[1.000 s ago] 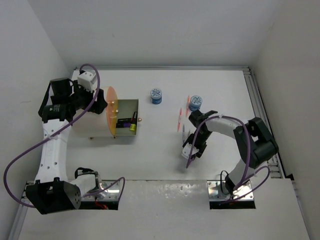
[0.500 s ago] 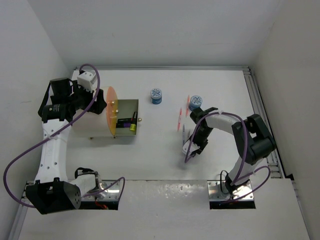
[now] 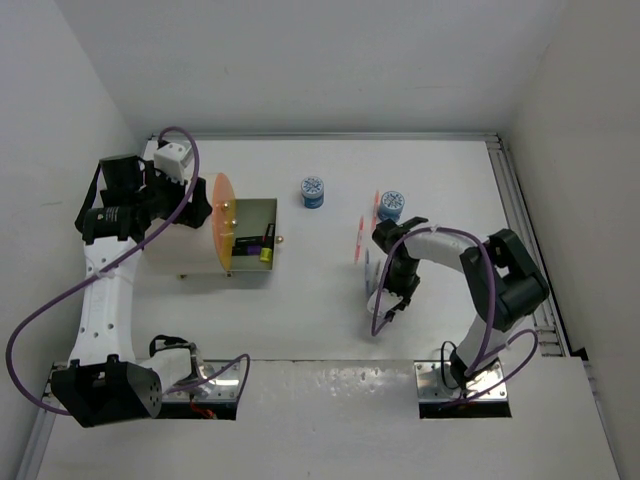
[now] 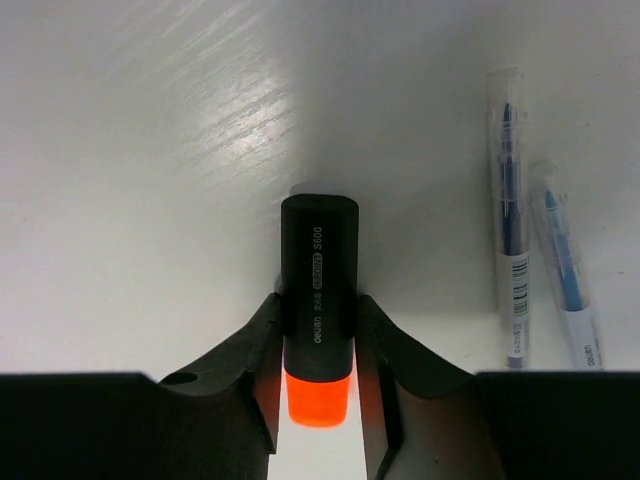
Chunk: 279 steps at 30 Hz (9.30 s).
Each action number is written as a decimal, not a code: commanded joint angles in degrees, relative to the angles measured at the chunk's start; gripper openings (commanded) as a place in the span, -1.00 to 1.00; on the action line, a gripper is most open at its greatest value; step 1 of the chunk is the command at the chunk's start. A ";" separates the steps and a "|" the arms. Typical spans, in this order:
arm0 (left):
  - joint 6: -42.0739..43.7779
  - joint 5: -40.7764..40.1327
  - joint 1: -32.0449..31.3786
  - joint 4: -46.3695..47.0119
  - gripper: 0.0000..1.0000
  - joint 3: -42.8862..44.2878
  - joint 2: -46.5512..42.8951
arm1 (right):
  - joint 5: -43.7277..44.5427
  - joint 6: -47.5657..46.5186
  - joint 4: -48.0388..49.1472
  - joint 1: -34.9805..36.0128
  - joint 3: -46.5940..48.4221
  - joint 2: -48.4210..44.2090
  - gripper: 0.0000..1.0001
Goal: Sort the stationery into containers
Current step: Pick up the pen from the center of the board, then place the pen in the drawer, then close the drawer in the storage box, then open the drawer in the storage box.
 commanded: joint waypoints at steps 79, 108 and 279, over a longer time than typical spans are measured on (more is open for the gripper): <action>-0.03 5.08 21.26 -9.34 0.97 15.08 7.28 | -17.26 162.85 44.91 3.81 34.05 21.89 -1.00; 13.68 22.49 27.94 -19.63 0.85 14.47 18.80 | -20.95 163.20 48.77 6.71 32.65 23.64 -1.00; -7.06 -34.90 -11.52 -8.65 0.70 13.15 13.44 | -29.39 179.02 75.32 3.99 25.97 21.80 -0.15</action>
